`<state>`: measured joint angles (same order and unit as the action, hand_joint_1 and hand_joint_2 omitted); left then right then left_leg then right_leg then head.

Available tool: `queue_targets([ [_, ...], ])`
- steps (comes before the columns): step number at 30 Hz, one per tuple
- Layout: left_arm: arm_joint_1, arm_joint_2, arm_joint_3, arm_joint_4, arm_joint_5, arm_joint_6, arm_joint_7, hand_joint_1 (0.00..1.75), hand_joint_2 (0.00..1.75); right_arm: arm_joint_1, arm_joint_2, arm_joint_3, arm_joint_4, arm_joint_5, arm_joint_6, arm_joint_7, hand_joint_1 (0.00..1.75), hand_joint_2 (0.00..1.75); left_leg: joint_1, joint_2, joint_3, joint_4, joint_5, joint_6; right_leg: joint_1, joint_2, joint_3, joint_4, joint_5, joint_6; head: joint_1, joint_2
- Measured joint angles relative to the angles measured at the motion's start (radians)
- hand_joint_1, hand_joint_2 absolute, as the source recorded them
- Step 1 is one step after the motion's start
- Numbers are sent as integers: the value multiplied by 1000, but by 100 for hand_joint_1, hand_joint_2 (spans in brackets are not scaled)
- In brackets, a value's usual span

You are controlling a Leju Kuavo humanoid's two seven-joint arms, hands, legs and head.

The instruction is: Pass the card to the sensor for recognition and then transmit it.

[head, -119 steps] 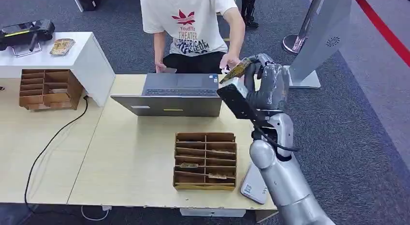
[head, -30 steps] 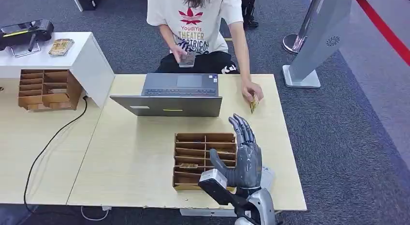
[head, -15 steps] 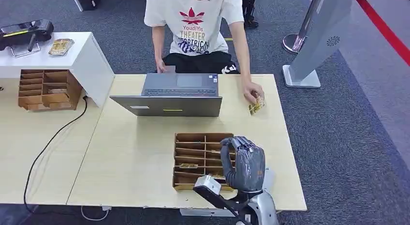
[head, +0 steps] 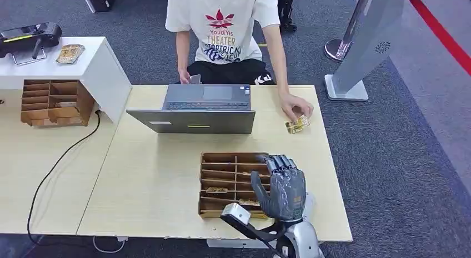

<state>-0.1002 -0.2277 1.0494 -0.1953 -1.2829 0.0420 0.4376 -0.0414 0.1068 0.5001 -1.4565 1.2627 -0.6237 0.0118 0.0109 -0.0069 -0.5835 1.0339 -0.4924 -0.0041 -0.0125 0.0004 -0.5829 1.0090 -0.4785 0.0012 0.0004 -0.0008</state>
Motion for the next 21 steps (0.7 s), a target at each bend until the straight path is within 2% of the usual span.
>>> queue_targets([
  [1,0,0,0,0,0,0,0,0,0,-1,-1,0,3,9,1,7,80,175,0,0,0,0,0,0,0,0,0,0,0,0,0,0],
  [2,0,0,0,0,1,0,0,0,0,-3,-2,0,6,16,2,12,93,175,0,0,0,0,0,0,0,0,0,0,0,0,0,0],
  [4,0,0,0,0,3,0,0,0,0,-6,-3,1,12,23,3,14,94,175,0,0,0,0,0,0,0,0,0,0,0,0,0,0],
  [5,0,0,0,0,3,0,0,0,0,-7,-4,3,15,26,3,16,103,175,0,0,0,0,0,0,0,0,0,0,0,0,0,0],
  [7,0,0,2,0,6,0,0,0,0,-10,-5,8,24,31,5,24,108,175,0,0,0,0,0,0,0,0,0,0,0,0,0,0],
  [8,0,0,3,0,6,0,0,0,0,-12,-6,11,28,33,6,27,133,175,0,0,0,0,0,0,0,0,0,0,0,0,0,0],
  [10,0,0,5,0,8,-1,-1,0,0,-15,-6,16,35,36,7,30,134,175,0,0,0,0,0,0,0,0,0,0,0,0,0,0],
  [18,0,0,8,0,9,-2,-4,0,0,-30,-7,25,64,45,18,35,129,175,0,0,0,0,0,0,0,0,0,0,0,0,0,0],
  [19,0,0,9,0,9,-2,-5,0,0,-31,-7,25,66,45,18,37,115,175,0,0,0,0,0,0,0,0,0,0,0,0,0,0],
  [20,0,0,9,0,9,-2,-6,0,0,-32,-7,25,69,47,18,39,93,175,0,0,0,0,0,0,0,0,0,0,0,0,0,0],
  [21,0,0,9,0,9,-2,-7,0,0,-34,-7,26,72,48,19,41,84,175,0,0,0,0,0,0,0,0,0,0,0,0,0,0],
])
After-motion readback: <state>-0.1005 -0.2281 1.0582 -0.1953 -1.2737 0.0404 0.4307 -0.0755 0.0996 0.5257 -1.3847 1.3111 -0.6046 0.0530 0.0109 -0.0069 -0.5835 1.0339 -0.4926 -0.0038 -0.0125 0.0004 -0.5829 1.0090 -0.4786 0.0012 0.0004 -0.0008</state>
